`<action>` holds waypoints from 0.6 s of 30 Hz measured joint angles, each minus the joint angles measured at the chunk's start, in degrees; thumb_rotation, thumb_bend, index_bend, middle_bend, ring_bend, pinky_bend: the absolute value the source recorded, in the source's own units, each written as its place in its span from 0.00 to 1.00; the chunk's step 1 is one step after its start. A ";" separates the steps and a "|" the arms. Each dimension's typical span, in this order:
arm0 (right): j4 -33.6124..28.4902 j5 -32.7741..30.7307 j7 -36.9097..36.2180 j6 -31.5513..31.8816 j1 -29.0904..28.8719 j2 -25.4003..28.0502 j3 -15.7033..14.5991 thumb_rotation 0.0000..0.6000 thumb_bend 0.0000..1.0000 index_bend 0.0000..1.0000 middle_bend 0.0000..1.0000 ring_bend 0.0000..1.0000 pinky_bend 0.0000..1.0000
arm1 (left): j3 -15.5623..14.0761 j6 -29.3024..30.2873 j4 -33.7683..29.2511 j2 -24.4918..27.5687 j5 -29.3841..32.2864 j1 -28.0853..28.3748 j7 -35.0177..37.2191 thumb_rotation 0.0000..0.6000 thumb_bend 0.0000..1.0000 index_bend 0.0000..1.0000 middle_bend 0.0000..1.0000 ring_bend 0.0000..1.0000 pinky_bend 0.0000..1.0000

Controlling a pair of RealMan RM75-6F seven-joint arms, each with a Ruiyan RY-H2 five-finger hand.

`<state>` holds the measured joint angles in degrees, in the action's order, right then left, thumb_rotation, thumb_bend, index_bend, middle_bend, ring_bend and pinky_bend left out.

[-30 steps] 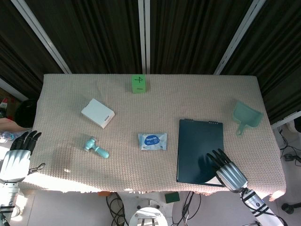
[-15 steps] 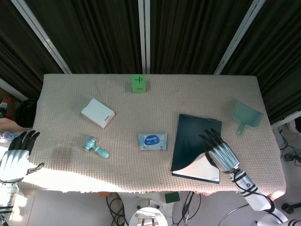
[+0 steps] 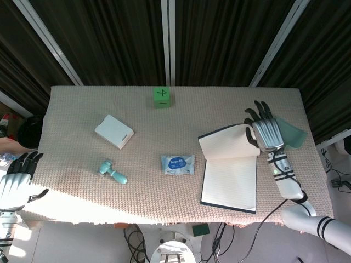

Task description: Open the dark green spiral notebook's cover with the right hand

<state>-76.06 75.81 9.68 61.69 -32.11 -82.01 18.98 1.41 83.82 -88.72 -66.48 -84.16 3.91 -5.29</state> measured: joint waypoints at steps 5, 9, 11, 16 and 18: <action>5.42 -13.67 -1.74 -8.02 -4.21 -1.82 5.31 1.00 0.63 1.00 0.23 0.00 0.00 | 0.29 -0.66 -0.20 0.10 0.61 0.36 -0.28 1.00 0.03 0.09 0.08 0.05 0.15; 11.85 -24.33 -2.95 -13.28 -7.86 -3.69 9.29 1.00 0.63 1.00 0.24 0.00 0.00 | 0.39 -0.95 -0.57 0.35 1.03 0.48 -0.85 1.00 0.03 0.09 0.08 0.05 0.15; 16.43 -28.40 -3.40 -15.27 -9.91 -4.95 10.88 1.00 0.63 1.00 0.25 0.00 0.00 | 0.44 -1.15 -0.86 0.54 1.34 0.53 -1.33 1.00 0.03 0.09 0.08 0.05 0.15; 27.38 -32.63 -5.47 -19.04 -14.58 -8.60 13.54 1.00 0.63 1.00 0.25 0.00 0.00 | 0.67 -1.78 -1.89 0.99 2.36 0.75 -2.75 1.00 0.03 0.09 0.08 0.05 0.15; 31.72 -33.74 -7.08 -20.38 -16.55 -10.37 14.61 1.00 0.63 1.00 0.26 0.00 0.00 | 0.79 -1.89 -2.27 1.12 2.63 0.84 -3.21 1.00 0.03 0.09 0.08 0.05 0.15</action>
<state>-44.34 42.06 2.60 41.30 -48.66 -92.38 33.59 2.20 81.93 -90.99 -65.36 -81.52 4.75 -8.50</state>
